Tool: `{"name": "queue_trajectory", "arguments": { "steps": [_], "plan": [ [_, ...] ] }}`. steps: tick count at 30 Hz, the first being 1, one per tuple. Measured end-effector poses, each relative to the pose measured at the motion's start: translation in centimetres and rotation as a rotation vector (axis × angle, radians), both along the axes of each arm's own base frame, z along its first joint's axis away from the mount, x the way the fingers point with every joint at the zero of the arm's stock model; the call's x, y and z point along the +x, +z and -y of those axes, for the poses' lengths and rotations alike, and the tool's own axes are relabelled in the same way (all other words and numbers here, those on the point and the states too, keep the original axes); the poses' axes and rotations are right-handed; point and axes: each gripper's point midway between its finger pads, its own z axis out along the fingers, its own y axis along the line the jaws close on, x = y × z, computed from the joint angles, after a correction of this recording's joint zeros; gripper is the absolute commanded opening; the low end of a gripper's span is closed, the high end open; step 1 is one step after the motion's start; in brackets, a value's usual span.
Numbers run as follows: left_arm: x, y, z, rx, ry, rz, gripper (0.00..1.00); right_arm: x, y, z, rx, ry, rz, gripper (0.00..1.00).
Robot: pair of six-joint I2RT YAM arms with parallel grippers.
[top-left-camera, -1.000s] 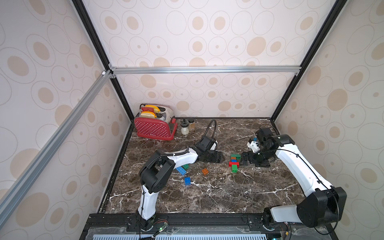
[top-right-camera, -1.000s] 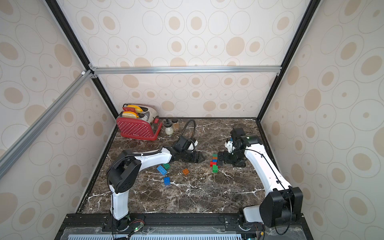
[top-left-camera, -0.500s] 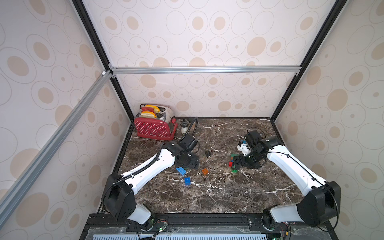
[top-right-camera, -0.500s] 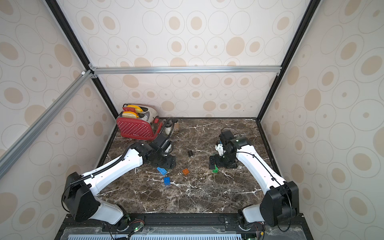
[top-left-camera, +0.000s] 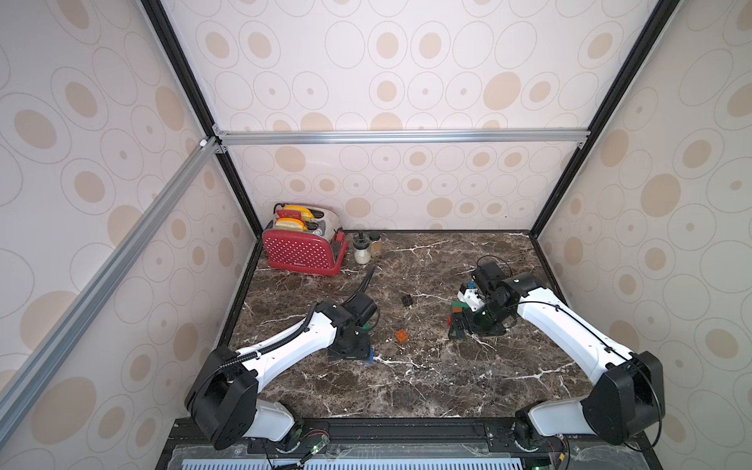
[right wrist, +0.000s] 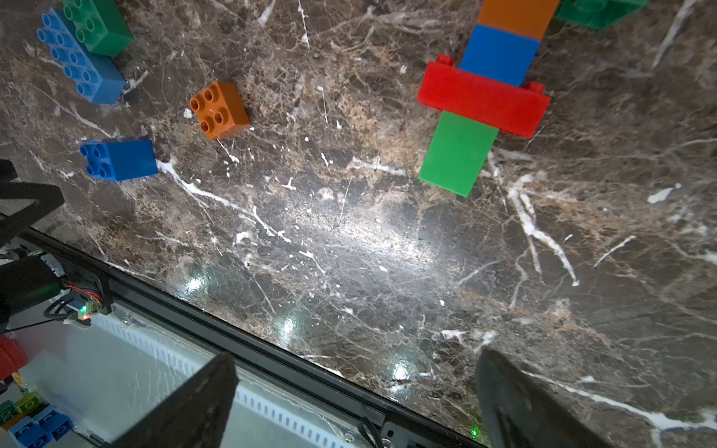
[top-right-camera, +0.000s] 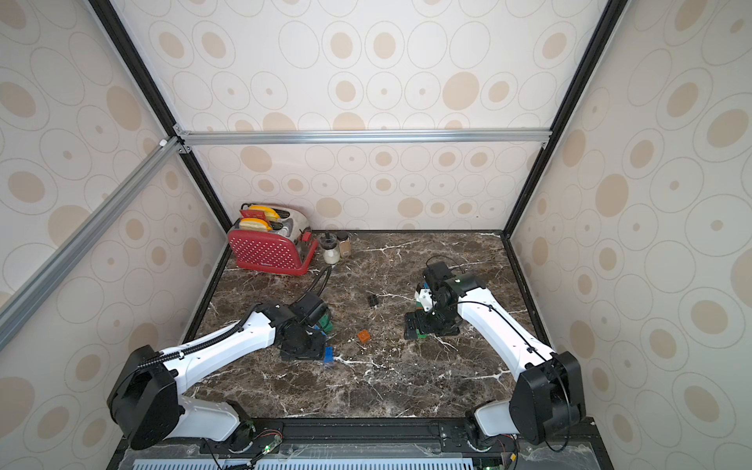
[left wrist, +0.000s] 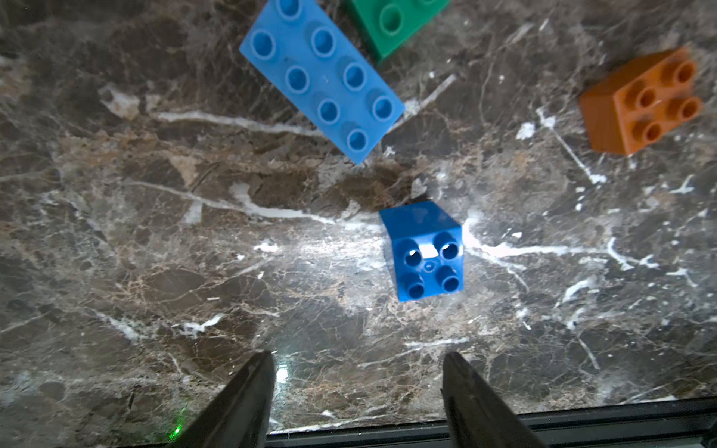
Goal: Assemble the letter f with lego
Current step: Move the lego brick at the center of the board.
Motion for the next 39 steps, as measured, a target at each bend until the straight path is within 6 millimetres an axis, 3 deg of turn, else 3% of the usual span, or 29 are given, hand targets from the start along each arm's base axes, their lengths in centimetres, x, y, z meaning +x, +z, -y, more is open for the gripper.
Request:
{"name": "queue_trajectory", "arguments": {
  "steps": [8,19,26,39],
  "plan": [
    [0.3,-1.4,2.2,-0.006,-0.046,-0.015,0.66,-0.3,-0.2,-0.2,0.009,0.005,-0.010,1.00],
    [0.5,-2.7,3.1,-0.009,-0.039,-0.038,0.52,-0.2,-0.2,-0.2,0.009,0.012,-0.007,0.99],
    [0.6,-4.0,3.2,0.009,-0.036,-0.062,0.48,-0.3,-0.2,-0.2,0.010,0.025,-0.004,0.98],
    [1.6,-4.4,4.1,0.012,-0.030,-0.063,0.30,-0.3,-0.2,-0.2,0.011,0.033,-0.004,0.97]
  ]
}}
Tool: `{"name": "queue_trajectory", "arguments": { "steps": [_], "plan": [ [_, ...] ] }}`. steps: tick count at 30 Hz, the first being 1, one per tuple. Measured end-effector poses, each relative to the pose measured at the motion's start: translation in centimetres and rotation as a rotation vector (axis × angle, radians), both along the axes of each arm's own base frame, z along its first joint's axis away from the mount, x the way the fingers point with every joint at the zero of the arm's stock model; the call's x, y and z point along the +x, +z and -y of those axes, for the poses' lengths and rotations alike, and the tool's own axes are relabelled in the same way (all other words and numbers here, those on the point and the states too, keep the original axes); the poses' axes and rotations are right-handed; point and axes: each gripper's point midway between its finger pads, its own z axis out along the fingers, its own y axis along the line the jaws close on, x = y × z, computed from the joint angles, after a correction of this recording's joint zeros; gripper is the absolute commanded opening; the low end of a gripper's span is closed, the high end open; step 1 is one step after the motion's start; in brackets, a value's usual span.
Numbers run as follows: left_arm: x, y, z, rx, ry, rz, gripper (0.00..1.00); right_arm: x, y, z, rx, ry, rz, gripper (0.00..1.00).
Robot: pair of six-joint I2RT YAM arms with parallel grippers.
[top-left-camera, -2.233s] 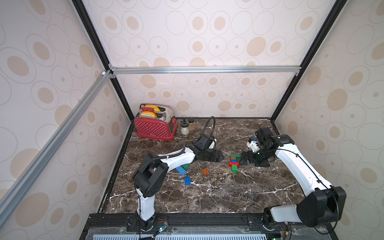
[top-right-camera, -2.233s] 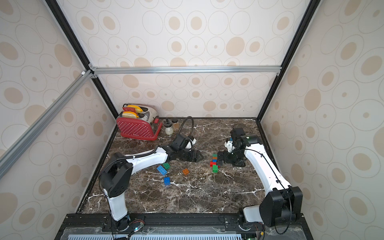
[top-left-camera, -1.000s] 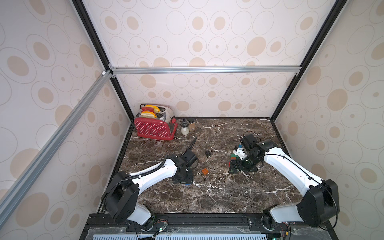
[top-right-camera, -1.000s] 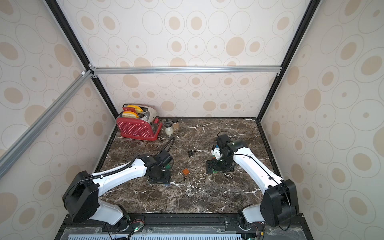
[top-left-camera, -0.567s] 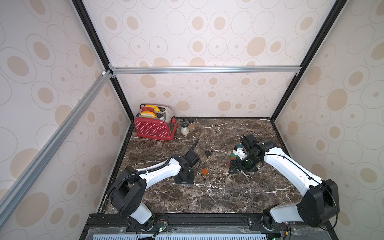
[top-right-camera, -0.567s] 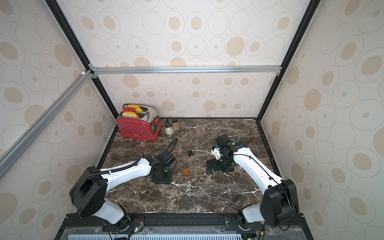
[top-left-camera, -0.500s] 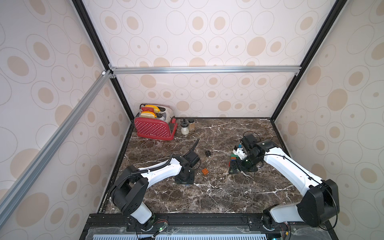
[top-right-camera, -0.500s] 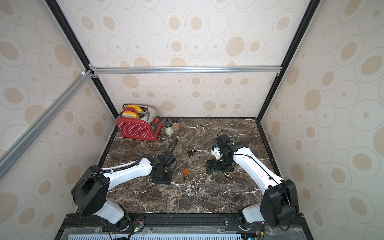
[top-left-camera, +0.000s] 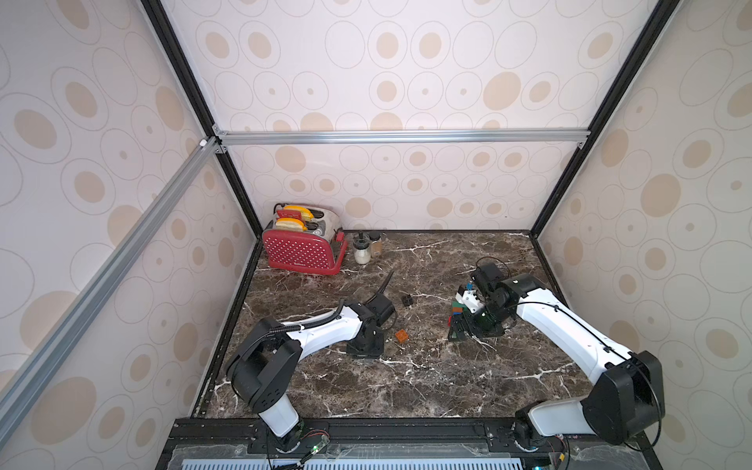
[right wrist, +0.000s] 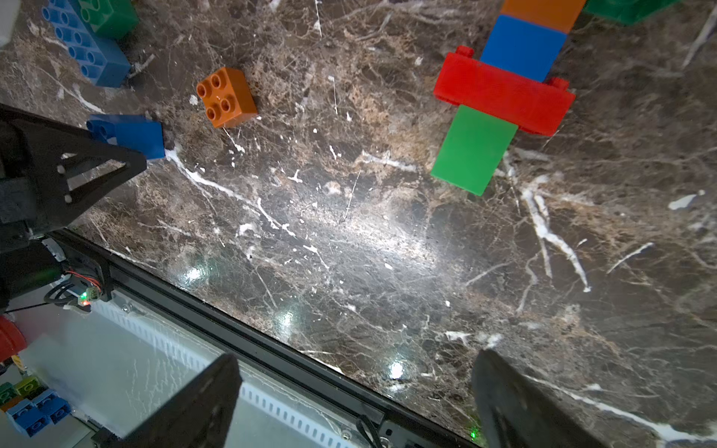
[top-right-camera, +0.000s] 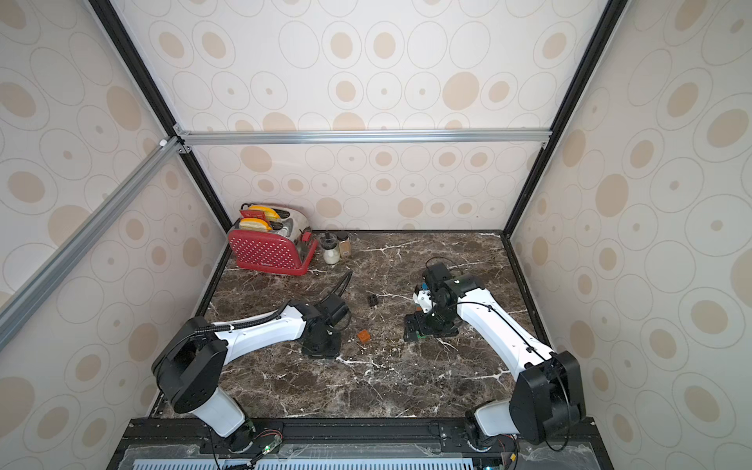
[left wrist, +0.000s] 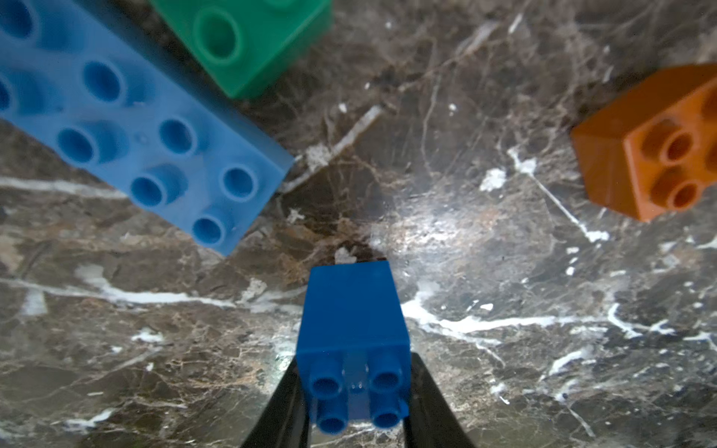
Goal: Assemble the letter f with lego
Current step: Move the lego brick at the center of the board.
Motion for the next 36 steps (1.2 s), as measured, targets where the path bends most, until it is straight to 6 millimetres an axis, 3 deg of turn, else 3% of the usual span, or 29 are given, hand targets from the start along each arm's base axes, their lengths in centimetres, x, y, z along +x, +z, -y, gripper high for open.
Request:
{"name": "queue_trajectory", "arguments": {
  "steps": [15,26,33,36],
  "plan": [
    [2.7,0.8,4.6,-0.033,-0.009,0.040,0.31,0.0,-0.2,0.0,-0.004,0.000,-0.009,0.97],
    [2.6,0.9,4.5,-0.024,-0.008,0.045,0.62,-0.1,-0.2,-0.2,0.004,0.002,-0.015,0.97],
    [3.1,3.8,3.7,-0.060,0.011,0.097,0.64,-0.2,-0.2,-0.4,0.020,0.005,-0.025,0.97],
    [4.3,5.4,2.6,-0.108,0.066,0.119,0.65,-0.3,-0.1,-0.6,0.030,0.007,-0.031,0.97]
  ]
}}
